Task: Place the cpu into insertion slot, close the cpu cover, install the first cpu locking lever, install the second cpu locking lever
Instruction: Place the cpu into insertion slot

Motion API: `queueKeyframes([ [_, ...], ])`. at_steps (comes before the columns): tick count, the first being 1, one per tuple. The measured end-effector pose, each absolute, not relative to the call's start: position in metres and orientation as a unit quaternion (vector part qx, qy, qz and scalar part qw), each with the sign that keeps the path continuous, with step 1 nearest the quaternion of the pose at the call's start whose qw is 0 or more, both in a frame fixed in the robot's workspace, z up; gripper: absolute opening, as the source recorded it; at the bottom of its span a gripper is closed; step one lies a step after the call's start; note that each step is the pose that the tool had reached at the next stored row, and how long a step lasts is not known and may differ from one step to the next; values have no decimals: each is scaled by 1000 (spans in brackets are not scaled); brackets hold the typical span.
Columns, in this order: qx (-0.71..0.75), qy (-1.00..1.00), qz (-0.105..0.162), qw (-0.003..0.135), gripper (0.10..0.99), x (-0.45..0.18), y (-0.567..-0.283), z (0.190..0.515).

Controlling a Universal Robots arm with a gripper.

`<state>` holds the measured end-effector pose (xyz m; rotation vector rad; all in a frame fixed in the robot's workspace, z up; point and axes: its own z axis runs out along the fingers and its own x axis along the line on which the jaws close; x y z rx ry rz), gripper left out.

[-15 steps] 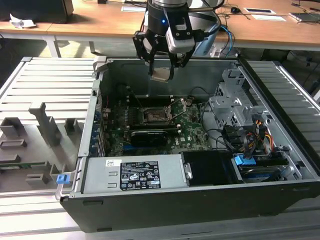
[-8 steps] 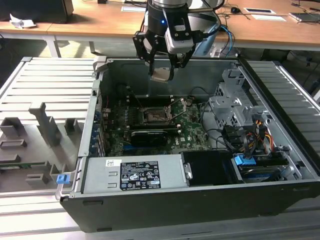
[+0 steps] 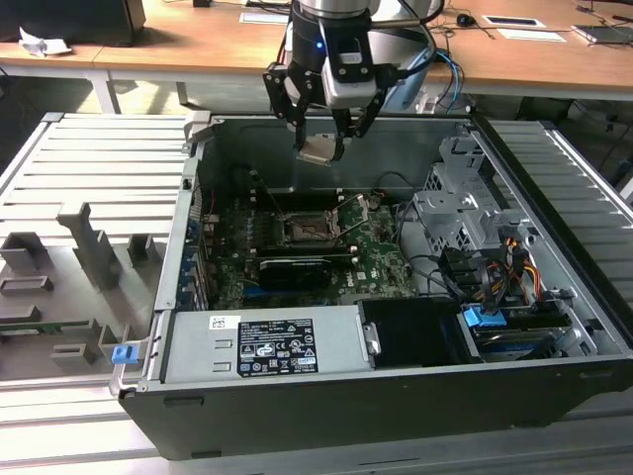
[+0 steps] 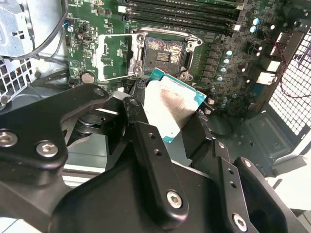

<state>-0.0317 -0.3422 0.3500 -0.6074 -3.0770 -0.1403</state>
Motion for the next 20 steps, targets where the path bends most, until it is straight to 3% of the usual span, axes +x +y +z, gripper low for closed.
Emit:
queueKeyframes([
  [20,-263,-964,-45,-2,541,-32,-342,342],
])
